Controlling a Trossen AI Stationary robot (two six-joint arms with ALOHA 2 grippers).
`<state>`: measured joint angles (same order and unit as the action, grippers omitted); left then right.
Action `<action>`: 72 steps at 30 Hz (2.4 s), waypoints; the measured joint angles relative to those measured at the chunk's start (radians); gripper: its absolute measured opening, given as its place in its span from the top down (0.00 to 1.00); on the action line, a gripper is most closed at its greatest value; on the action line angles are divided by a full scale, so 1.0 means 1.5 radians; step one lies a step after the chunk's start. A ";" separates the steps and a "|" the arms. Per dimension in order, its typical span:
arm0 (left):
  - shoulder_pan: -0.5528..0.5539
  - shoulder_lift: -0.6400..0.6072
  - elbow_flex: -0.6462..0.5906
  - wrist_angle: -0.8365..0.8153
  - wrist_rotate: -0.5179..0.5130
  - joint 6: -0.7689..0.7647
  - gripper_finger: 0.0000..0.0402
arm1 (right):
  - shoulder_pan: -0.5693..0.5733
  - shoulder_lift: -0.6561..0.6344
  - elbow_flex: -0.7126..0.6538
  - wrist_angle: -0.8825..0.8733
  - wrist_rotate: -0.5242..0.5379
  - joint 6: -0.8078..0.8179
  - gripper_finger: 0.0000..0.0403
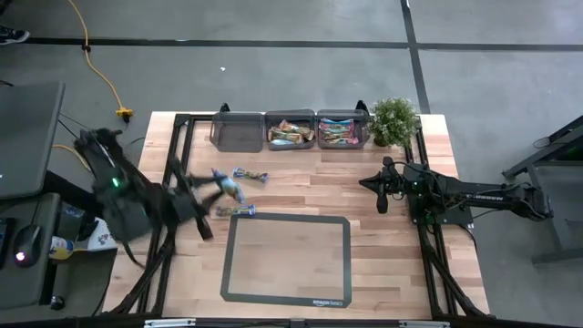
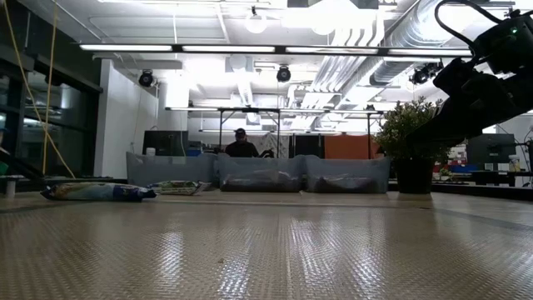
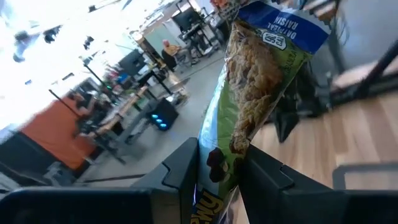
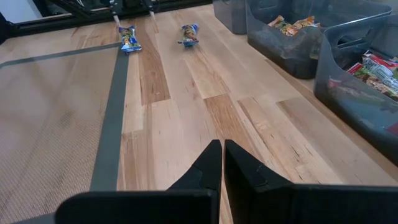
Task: Pick and place Granola Bars by type
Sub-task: Put the blue granola bar into the left black bin
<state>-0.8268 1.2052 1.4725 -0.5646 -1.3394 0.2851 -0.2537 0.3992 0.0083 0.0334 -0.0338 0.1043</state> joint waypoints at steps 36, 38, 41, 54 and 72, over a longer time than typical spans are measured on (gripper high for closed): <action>0.853 -0.105 0.027 0.134 0.812 -0.033 0.75 | 0.000 0.000 0.000 0.000 0.000 0.000 1.00; 0.913 -0.087 0.026 0.110 0.866 -0.054 0.75 | 0.000 0.000 0.000 0.000 0.000 0.000 1.00; 0.986 -0.062 0.026 0.079 0.931 -0.074 0.75 | 0.000 0.000 0.000 0.000 0.000 0.000 1.00; 1.251 0.055 0.025 -0.065 1.206 -0.072 0.75 | 0.000 0.000 0.000 0.000 0.000 0.000 1.00; 1.283 0.218 0.025 -0.267 1.168 0.058 0.75 | 0.000 0.000 0.000 0.000 0.000 0.000 1.00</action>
<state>1.0975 1.5315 1.5097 -0.9652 0.4125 0.3713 -0.2535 0.3991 0.0082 0.0334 -0.0338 0.1043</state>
